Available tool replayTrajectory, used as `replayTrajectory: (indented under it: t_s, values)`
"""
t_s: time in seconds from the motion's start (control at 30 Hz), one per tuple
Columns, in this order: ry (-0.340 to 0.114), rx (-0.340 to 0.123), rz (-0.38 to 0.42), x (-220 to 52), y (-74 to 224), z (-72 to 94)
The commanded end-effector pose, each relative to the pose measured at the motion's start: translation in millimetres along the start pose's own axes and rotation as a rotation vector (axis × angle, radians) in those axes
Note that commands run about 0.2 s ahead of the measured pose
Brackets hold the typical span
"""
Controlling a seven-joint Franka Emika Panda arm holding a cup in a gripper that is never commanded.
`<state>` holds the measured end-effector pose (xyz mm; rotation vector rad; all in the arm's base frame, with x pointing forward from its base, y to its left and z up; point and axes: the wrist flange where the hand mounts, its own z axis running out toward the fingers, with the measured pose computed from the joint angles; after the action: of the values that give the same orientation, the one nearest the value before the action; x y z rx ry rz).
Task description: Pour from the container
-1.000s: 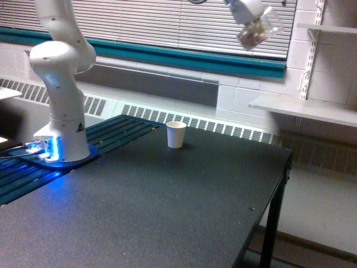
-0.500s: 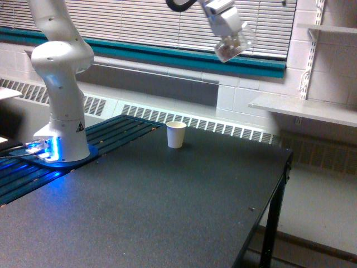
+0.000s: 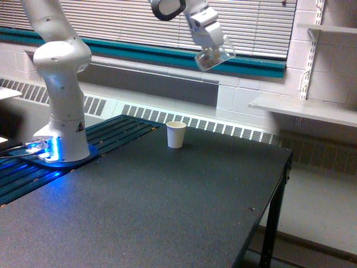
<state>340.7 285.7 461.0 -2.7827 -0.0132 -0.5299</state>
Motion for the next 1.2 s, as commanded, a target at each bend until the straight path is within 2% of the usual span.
replayTrajectory:
  t_s: [0.03,0.3,0.7,1.2]
  values:
    - [-0.039,0.007,-0.042,-28,-9,5.1]
    - [-0.093,-0.003,-0.036,-62,-9,12.8]
    - [-0.15,-0.015,0.019,-104,-1,15.5]
    - [-0.243,-0.057,0.056,-141,20,19.4]
